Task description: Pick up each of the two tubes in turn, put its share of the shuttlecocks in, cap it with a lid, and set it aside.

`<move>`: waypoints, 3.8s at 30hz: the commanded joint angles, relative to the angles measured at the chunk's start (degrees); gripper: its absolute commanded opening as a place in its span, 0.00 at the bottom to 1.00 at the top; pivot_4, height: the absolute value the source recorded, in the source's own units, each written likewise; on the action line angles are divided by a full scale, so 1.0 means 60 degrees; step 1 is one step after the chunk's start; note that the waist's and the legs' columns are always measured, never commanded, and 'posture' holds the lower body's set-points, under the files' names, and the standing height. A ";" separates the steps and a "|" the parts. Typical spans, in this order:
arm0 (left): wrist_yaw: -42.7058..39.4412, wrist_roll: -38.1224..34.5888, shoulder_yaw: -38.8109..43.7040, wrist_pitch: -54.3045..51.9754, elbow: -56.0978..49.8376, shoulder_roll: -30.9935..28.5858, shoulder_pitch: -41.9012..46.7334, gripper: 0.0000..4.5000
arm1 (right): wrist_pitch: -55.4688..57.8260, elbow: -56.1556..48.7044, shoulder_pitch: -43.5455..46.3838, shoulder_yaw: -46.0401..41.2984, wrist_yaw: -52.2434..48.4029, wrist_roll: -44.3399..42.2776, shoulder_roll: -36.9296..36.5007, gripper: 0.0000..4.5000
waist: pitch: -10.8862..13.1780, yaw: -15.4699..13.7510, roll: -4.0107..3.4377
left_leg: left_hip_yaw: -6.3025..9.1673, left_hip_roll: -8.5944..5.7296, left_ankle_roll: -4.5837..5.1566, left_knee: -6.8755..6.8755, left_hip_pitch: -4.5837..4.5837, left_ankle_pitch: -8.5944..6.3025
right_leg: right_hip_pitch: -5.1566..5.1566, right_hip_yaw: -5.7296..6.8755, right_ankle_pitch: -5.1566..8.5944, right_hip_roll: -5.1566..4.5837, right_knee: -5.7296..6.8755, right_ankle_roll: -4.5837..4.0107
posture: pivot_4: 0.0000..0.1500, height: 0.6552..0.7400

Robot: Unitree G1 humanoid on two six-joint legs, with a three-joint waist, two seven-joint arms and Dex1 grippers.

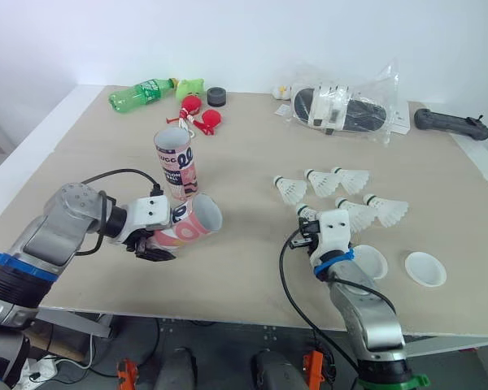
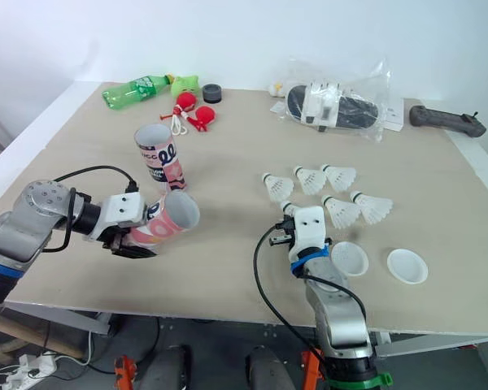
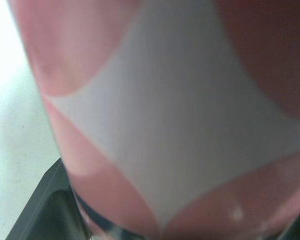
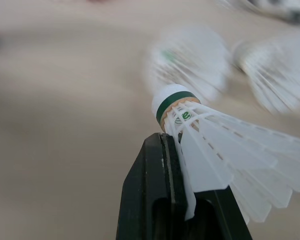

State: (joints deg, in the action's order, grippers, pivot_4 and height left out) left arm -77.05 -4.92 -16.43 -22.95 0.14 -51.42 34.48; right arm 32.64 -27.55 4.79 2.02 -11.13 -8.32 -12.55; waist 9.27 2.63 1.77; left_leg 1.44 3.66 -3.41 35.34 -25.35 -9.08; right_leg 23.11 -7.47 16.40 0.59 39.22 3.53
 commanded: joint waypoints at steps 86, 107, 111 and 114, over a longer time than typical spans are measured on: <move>0.0541 0.0362 0.0205 -0.0751 -0.0730 0.0886 -0.0680 0.73 | -0.2254 0.8339 0.5998 0.0168 0.0035 0.1082 0.0839 0.02 | 0.0049 -0.0057 -0.0124 | 0.0020 -0.0019 0.0060 0.0010 0.0019 0.0046 | -0.0040 0.0031 -0.0038 -0.0014 -0.0001 0.0023 | 1.00 1.00; 0.0720 0.0316 0.0227 -0.0868 -0.0826 0.0993 -0.1100 0.73 | 0.0315 0.0800 0.6929 0.1755 -0.7442 -0.1829 -0.3682 0.02 | 0.0054 -0.0056 -0.0145 | 0.0020 -0.0018 0.0060 0.0005 0.0020 0.0045 | -0.0037 0.0036 0.0001 -0.0021 -0.0002 -0.0026 | 1.00 1.00; 0.0766 0.0350 0.0226 -0.0775 -0.0719 0.1036 -0.1115 0.73 | 0.0129 0.0928 0.7340 0.2394 -0.8040 -0.1459 -0.4028 0.02 | 0.0053 -0.0063 -0.0148 | 0.0019 -0.0018 0.0060 0.0005 0.0020 0.0045 | -0.0035 0.0036 0.0001 -0.0021 -0.0002 -0.0026 | 1.00 1.00; 0.0772 0.0354 0.0227 -0.0739 -0.0708 0.1038 -0.1177 0.73 | 0.0007 0.1168 0.7602 0.2709 -0.7991 -0.1212 -0.3779 0.02 | 0.0052 -0.0072 -0.0149 | 0.0016 -0.0019 0.0060 0.0005 0.0021 0.0045 | -0.0034 0.0035 0.0001 -0.0024 -0.0002 -0.0024 | 1.00 1.00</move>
State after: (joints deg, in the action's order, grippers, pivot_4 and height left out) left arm -72.17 -2.43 -12.09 -27.37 -4.92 -46.23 29.30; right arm 33.90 -20.25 48.41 17.98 -58.85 -16.43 -35.85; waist 9.58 2.19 0.87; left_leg 1.54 3.55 -3.05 35.37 -25.23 -8.81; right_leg 22.91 -7.25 16.41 0.45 39.21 3.39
